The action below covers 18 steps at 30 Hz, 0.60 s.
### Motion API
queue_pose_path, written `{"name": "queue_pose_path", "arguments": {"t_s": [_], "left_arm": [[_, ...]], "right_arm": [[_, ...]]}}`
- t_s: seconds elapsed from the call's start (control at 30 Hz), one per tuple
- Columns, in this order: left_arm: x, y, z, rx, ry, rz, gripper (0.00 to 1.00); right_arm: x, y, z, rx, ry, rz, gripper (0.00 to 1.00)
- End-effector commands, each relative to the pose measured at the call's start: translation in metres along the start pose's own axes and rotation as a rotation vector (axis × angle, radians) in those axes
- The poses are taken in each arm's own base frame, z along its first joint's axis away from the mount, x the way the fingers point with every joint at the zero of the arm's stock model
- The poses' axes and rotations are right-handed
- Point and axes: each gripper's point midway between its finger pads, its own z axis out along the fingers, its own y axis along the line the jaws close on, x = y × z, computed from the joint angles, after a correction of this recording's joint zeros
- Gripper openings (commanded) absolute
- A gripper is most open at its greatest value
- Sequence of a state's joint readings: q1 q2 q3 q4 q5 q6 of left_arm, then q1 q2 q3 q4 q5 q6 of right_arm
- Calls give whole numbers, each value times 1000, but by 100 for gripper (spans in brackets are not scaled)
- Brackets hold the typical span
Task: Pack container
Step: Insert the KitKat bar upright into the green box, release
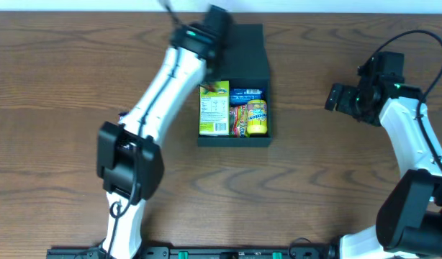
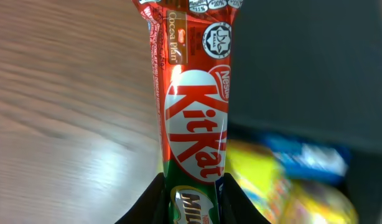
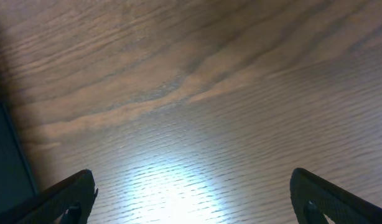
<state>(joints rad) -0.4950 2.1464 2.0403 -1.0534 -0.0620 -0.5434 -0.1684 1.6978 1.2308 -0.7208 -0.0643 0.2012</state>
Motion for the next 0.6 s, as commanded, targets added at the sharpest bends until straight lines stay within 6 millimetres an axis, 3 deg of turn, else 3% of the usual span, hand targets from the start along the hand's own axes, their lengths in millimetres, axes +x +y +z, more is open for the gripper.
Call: {"name": "queue_pose_path", "arguments": {"t_s": [0.0,0.23,0.57], "left_arm": [[18,-30,-12,17,-7,125,19],[70,-80,-22,50,24,333,20],[79,-70,-22,13,69,264,20]], "right_arm": [[-5,-7,-1,13,-9,19,99],[-12,-8,-1,10,-34,18,99],[-10,-8,-1,11,-30,19,99]]}}
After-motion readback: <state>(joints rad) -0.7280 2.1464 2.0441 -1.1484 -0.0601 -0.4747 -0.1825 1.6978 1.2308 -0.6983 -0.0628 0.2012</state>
